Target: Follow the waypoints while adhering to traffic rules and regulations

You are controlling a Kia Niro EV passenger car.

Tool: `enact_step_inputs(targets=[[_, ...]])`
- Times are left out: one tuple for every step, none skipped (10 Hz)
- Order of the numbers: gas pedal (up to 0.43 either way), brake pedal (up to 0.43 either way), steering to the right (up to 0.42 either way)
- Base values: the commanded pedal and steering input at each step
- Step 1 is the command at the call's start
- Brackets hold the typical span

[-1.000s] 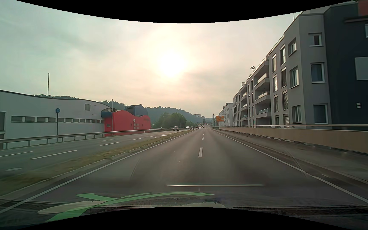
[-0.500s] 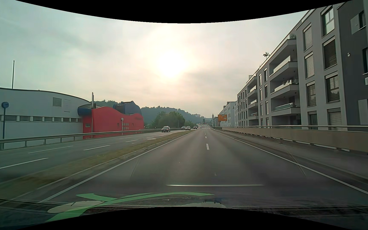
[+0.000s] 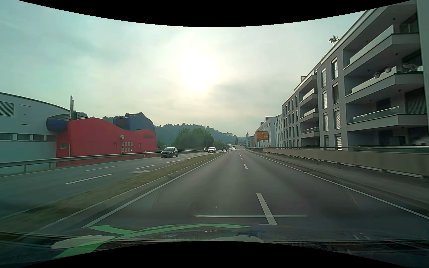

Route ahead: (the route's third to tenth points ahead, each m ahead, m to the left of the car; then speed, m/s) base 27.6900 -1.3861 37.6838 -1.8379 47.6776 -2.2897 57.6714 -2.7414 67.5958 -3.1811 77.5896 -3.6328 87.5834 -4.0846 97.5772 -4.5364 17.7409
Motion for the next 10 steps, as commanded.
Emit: enact_step_inputs(targets=[[0.15,0.0,0.001],[0.15,0.0,0.001],[0.15,0.0,0.001],[0.15,0.0,0.002],[0.15,0.0,0.002],[0.15,0.0,0.002],[0.15,0.0,0.002],[0.15,0.0,0.002],[0.15,0.0,0.002],[0.138,0.0,0.002]])
